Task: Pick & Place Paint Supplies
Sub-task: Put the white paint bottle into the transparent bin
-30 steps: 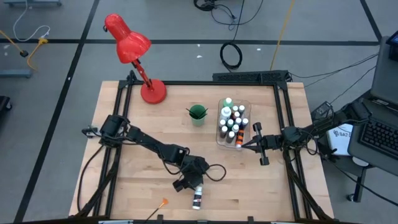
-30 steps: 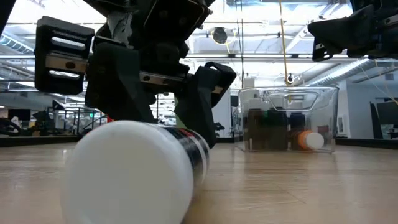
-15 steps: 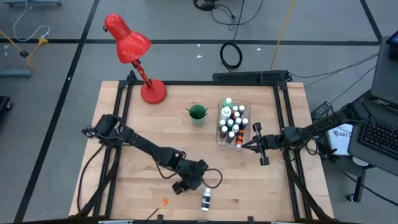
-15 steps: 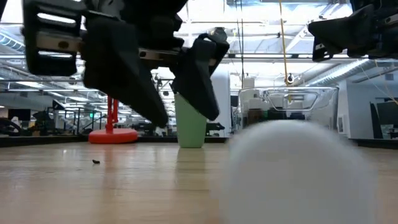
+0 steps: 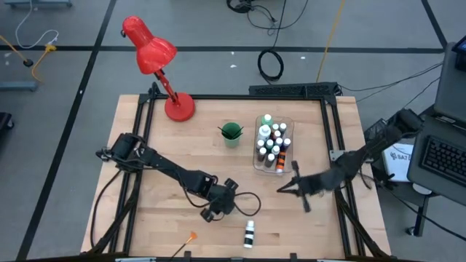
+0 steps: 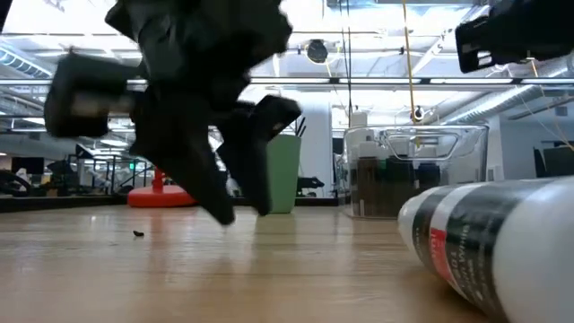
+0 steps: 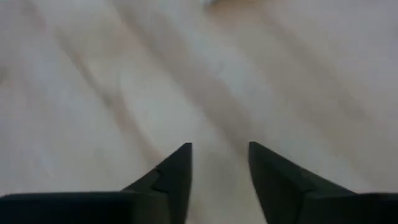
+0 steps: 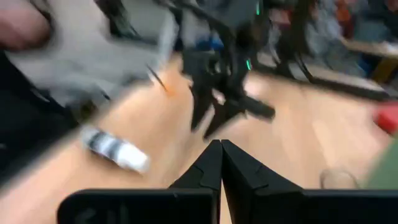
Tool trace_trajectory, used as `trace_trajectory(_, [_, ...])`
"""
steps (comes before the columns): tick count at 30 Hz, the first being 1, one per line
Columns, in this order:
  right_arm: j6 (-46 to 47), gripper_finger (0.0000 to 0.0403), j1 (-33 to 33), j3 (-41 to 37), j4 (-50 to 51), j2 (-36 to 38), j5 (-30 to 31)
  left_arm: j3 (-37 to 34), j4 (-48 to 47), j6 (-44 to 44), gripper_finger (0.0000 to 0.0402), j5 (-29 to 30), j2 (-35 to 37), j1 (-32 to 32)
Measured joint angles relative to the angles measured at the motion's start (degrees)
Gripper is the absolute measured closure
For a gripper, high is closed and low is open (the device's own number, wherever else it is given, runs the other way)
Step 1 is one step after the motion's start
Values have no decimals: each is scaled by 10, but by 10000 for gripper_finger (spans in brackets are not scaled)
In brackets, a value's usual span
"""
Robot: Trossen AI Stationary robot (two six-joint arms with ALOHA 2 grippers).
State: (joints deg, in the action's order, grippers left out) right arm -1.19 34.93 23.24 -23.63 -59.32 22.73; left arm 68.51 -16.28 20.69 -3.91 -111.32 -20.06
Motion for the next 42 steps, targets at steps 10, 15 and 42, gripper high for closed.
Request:
trace_trajectory(10, [126,403,62,279,269,-240,37,-200,122,-42,389,-130,215,55])
trace_trajectory(15, [285,403,66,390,339,-311,18,-353,306,-127,397,-86,343,77])
trace_trajectory(42, [253,403,-45,513,258,-581,-171,-576,641,-339,382,110,400,-96])
